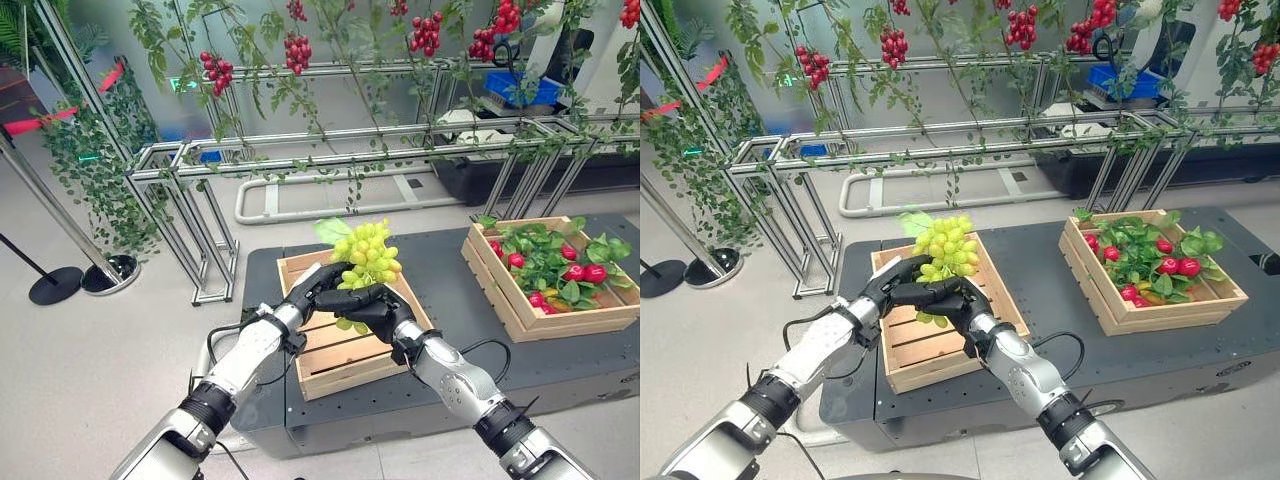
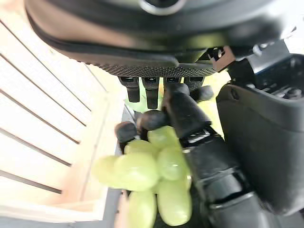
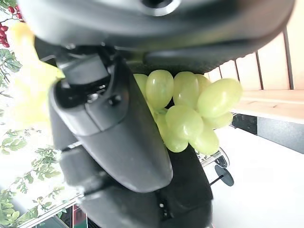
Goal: Pick up the fruits from the basket on one side to the basket on the other side
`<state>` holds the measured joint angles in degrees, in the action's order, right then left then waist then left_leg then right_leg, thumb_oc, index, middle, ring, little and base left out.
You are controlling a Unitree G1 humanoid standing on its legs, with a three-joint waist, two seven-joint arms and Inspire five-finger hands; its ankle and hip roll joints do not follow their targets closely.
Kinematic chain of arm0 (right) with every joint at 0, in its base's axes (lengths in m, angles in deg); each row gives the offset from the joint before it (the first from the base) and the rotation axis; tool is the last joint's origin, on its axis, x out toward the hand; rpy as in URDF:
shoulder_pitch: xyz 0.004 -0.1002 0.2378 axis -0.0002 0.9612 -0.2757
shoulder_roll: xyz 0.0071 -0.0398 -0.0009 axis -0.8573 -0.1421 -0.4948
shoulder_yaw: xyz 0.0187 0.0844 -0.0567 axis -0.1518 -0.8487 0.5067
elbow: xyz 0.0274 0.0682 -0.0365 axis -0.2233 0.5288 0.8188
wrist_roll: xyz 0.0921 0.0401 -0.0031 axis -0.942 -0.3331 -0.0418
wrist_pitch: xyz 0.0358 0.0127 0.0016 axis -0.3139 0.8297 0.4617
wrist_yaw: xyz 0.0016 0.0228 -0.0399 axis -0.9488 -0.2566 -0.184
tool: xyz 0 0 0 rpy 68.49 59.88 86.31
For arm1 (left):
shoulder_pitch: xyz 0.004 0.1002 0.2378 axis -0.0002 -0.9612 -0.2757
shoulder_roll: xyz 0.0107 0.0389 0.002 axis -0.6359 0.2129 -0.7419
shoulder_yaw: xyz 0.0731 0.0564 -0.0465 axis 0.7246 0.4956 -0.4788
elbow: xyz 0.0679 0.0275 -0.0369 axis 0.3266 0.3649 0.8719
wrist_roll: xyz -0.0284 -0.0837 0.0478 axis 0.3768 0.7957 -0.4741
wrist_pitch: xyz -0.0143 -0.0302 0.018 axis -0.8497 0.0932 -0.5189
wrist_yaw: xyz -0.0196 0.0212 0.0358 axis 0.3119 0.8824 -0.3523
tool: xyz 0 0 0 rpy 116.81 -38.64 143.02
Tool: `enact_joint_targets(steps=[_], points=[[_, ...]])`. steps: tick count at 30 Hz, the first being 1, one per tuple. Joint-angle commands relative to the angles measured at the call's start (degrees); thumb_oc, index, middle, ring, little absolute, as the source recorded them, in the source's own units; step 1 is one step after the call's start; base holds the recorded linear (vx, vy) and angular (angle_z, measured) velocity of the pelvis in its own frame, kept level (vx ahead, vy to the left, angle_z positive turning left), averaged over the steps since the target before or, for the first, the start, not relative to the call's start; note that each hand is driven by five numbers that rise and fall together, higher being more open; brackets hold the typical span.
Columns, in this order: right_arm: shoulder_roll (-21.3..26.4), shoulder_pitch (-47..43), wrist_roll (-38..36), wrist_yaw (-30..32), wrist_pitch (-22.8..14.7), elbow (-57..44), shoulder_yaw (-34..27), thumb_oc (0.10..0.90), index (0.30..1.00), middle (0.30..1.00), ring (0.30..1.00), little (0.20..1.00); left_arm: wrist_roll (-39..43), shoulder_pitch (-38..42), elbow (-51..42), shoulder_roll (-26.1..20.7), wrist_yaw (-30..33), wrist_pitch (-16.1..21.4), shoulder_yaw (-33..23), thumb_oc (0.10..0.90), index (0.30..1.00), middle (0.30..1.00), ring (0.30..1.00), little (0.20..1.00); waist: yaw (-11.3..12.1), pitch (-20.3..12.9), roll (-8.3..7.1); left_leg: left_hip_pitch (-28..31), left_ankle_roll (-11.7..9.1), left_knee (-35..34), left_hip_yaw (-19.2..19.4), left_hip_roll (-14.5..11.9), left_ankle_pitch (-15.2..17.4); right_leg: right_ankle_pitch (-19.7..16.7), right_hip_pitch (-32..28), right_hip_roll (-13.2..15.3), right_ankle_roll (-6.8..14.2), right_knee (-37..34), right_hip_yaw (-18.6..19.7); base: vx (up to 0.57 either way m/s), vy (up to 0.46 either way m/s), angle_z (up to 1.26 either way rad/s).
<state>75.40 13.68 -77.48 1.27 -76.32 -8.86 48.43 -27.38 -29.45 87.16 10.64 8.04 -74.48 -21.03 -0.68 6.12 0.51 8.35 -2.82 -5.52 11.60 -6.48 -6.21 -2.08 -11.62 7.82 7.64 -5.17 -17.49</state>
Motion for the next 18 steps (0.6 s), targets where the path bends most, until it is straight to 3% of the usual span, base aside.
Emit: enact_joint_targets(steps=[1, 18], points=[[-3.6, -5.1, -0.9, -1.0, -10.8, -4.4, -6.6, 0.400, 0.300, 0.300, 0.300, 0.300, -3.6, 7.7, 4.7, -0.3, 2.6, 5.1, -3.3, 0.800, 0.900, 0.900, 0.900, 0.900, 0.5, -3.6, -0.47, 2.7, -1.2, 0.5, 0.3, -2.3, 8.4, 3.6, -1.3, 3.0, -0.7, 0.2, -2.2, 0.00, 0.000, 0.00], [-2.2, -3.8, -1.1, -1.8, -10.5, -4.1, -8.2, 0.400, 0.300, 0.300, 0.300, 0.300, -9.1, 7.4, 7.1, -4.8, 5.2, 6.7, -5.0, 0.800, 0.900, 0.900, 0.900, 0.900, 0.6, -3.5, -0.24, 2.4, -1.3, 0.5, 0.4, -2.3, 8.2, 3.5, -1.0, 3.1, -0.5, 0.2, -2.2, 0.00, 0.000, 0.00]])
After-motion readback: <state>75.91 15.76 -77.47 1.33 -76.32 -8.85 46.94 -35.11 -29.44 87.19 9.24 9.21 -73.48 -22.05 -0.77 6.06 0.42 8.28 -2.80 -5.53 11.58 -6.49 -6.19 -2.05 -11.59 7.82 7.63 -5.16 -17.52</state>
